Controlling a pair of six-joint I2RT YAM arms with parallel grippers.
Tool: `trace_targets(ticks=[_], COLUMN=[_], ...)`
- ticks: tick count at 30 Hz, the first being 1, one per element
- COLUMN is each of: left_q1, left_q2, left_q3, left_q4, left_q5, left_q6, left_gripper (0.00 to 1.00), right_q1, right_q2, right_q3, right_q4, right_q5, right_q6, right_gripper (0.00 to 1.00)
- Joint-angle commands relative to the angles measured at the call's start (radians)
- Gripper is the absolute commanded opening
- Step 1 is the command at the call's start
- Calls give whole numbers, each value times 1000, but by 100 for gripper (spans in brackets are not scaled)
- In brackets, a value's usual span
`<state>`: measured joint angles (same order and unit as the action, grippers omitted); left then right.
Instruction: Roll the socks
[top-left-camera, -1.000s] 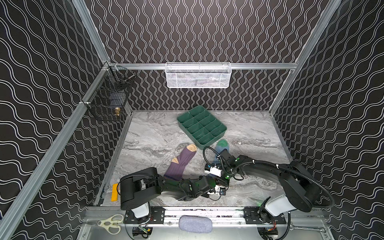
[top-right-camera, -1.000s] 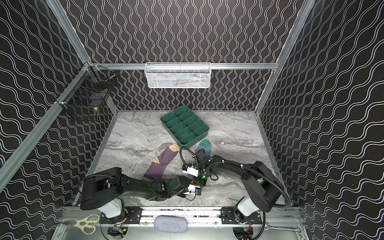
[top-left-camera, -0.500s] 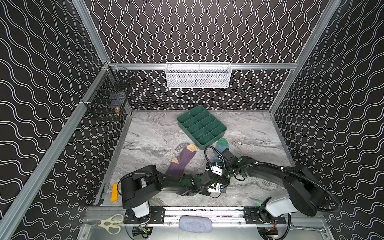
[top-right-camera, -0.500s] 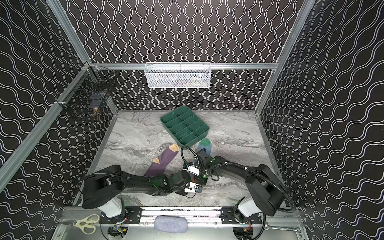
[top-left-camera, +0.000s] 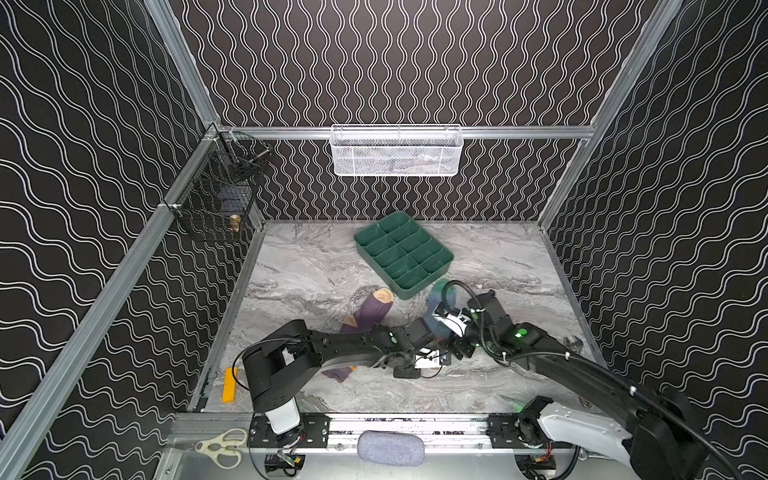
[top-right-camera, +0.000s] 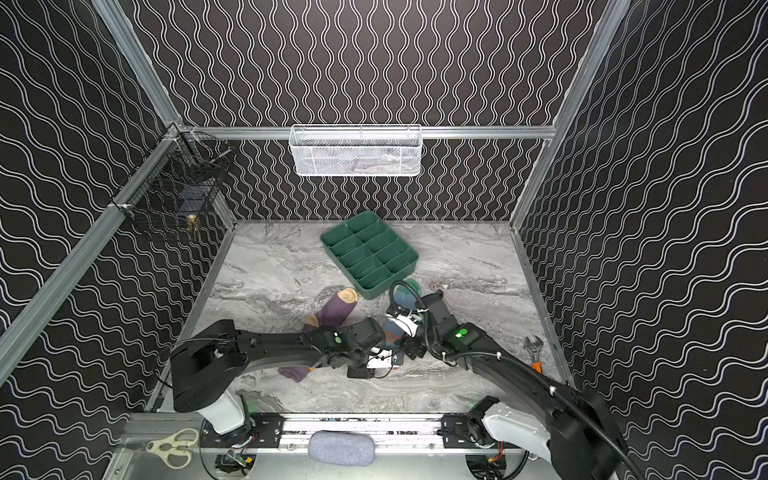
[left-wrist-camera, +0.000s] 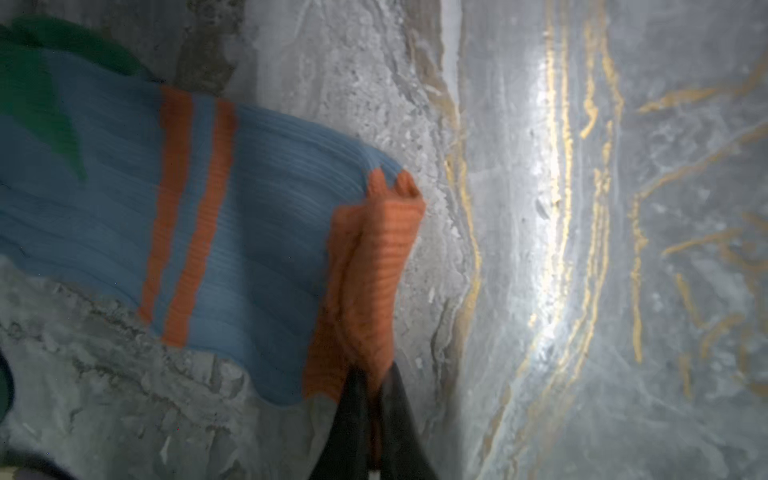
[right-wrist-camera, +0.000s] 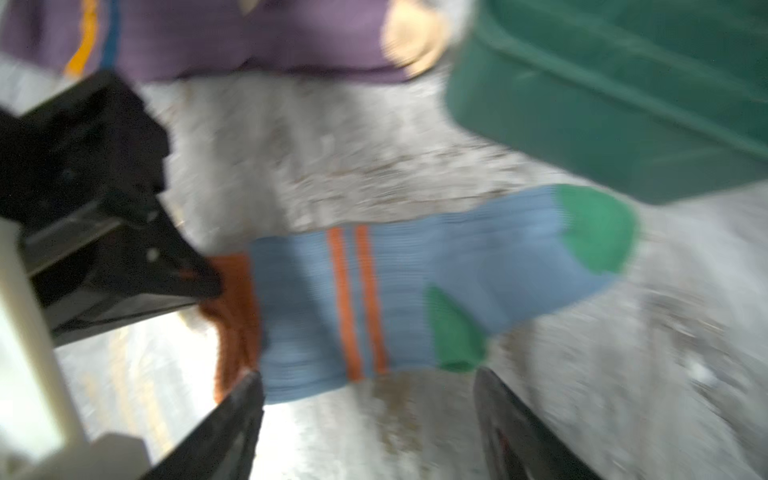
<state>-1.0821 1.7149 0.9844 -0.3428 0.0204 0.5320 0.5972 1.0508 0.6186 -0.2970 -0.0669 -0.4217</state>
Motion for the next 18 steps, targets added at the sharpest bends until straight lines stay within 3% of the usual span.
trace_targets(ticks=[1,6,8,10,14,16,18], left_q1=[28,75,97,118,162,175,187], left_q2=[24,108,159,207,294,339,378], left_q3=[63,193,249,303,386,429,465], left_q4=[-140,-278,-336,-377,-414,-445,-469], left_q5=[123,243,276,307,352,361,362], left_q6=[-64,-97,-116,-136,-172,-180,-185], left_gripper=[0,0,0,0,1,1,2], right_q1=[-76,-198,-203,-203,-189,-181,-173], right_q2=[-88,-200,-270,-353,-489,-541,-578], right_q3=[-19,23,36,49,78,50,16], right_q4=[202,315,324,273,-40,-147,-220], right_q5=[282,599,635,519,69,-49,-92], right_q6=[87,169,131,45,-159,-234,-299], right_gripper=[93,93,91,88,82,82,80])
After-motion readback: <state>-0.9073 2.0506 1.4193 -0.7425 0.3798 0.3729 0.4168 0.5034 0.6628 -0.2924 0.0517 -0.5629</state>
